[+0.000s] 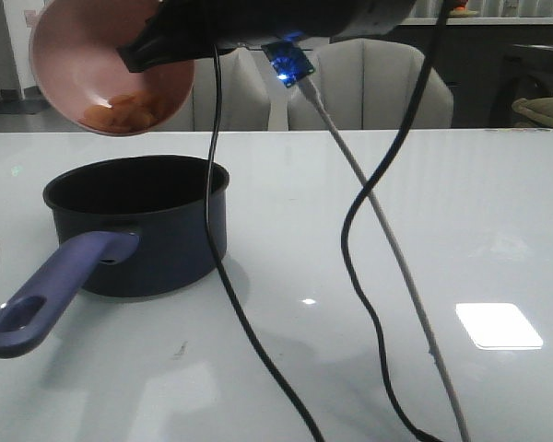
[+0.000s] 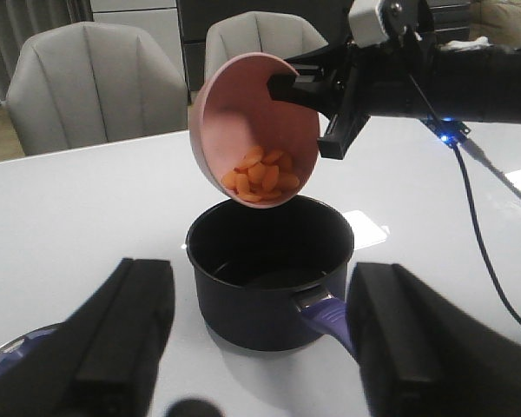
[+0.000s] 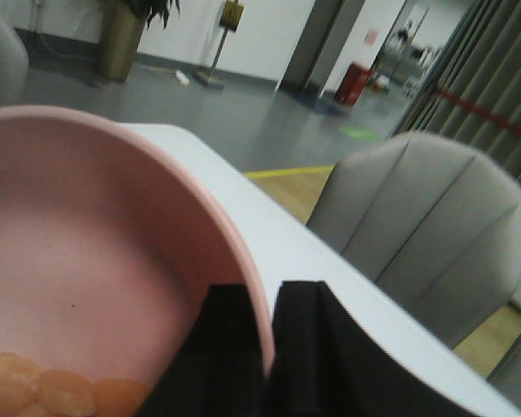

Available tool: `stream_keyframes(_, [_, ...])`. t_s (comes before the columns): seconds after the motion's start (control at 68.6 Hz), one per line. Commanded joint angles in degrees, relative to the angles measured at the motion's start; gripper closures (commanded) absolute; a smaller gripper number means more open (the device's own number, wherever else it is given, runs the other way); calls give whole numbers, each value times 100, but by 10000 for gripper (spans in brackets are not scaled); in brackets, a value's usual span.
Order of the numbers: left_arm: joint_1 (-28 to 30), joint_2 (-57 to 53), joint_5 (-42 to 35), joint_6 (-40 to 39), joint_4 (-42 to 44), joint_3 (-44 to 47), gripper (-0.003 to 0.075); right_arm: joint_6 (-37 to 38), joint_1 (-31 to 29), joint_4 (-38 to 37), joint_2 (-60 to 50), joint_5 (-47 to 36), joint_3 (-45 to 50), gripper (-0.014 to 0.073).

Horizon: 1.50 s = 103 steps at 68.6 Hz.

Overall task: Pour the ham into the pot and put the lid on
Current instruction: 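Tilt the pink bowl over the saucepan to pour the slices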

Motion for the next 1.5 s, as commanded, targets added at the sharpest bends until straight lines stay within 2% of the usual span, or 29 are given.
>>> stream_keyframes(0.0, [-53,66,-474,-18,-72,-158,264,-734,39,-62,-377,-1336,62,460])
stream_keyframes(0.321, [-53,66,-474,-18,-72,-158,264,-3526,212,-47,326,-2615,136,460])
stream_keyframes(0.408, [-53,66,-474,-18,-72,-158,264,-3895,304,-47,493,-2933,140,460])
stream_keyframes(0.496, [-53,66,-474,-18,-72,-158,264,-3902,317,-17,610,-3409,147,460])
stream_keyframes(0.729, [-53,66,-474,-18,-72,-158,264,-3886,321,397,618,-3698,153,460])
stream_keyframes(1.036, [-53,66,-474,-18,-72,-158,264,-2385,324,1382,513,-3683,153,460])
stream_keyframes(1.123, [-53,66,-474,-18,-72,-158,264,-1675,336,1738,343,-3264,153,460])
stream_keyframes(1.24, [-53,66,-474,-18,-72,-158,264,-1038,336,2422,-12,-2188,153,460])
stream_keyframes(1.342, [-53,66,-474,-18,-72,-158,264,-1000,336,3167,-509,-1007,153,460])
stream_keyframes(1.488, [-53,66,-474,-18,-72,-158,264,-1192,261,3642,-1107,546,153,460])
